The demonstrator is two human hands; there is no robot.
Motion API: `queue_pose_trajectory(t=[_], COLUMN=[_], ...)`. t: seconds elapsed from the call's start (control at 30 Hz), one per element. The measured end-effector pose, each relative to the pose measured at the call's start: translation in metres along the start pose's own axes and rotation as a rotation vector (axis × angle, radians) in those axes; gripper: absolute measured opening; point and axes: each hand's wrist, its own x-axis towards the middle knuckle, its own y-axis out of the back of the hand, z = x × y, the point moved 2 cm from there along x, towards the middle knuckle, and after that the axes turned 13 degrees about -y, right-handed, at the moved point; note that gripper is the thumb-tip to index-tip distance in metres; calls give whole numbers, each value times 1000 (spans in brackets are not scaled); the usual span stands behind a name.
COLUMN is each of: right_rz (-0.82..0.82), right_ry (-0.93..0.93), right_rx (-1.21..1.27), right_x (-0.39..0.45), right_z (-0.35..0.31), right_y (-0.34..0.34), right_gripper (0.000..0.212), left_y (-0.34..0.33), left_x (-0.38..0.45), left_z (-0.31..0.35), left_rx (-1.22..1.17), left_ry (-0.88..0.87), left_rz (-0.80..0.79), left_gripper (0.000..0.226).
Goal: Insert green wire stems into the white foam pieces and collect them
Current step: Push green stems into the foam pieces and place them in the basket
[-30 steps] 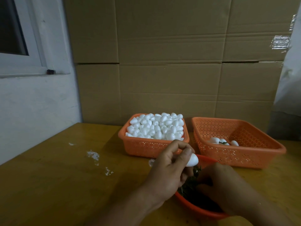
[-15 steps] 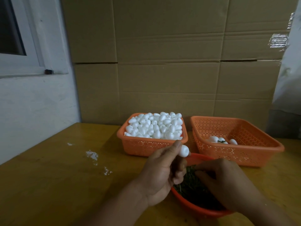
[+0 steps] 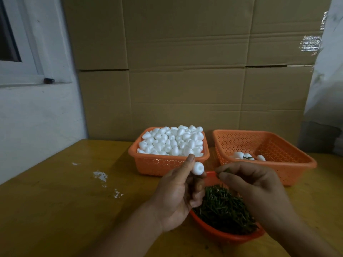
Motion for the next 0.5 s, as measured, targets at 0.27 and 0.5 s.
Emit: queue_pose_trajectory(t=[0.27,0.5], right_rz=[-29,34], right_ry=[-1,63], right_rx=[212,154], right_x=[-4,-6], right_z=[-2,-2], right_y=[-9,-14], right_gripper=[15,11], left_y=[-1,-3], left_x=[1,-1], left_z=[-1,1], left_rx=[21,48], left_ry=[-31,-40], left_rz=[-14,-21], left_gripper=[39,38])
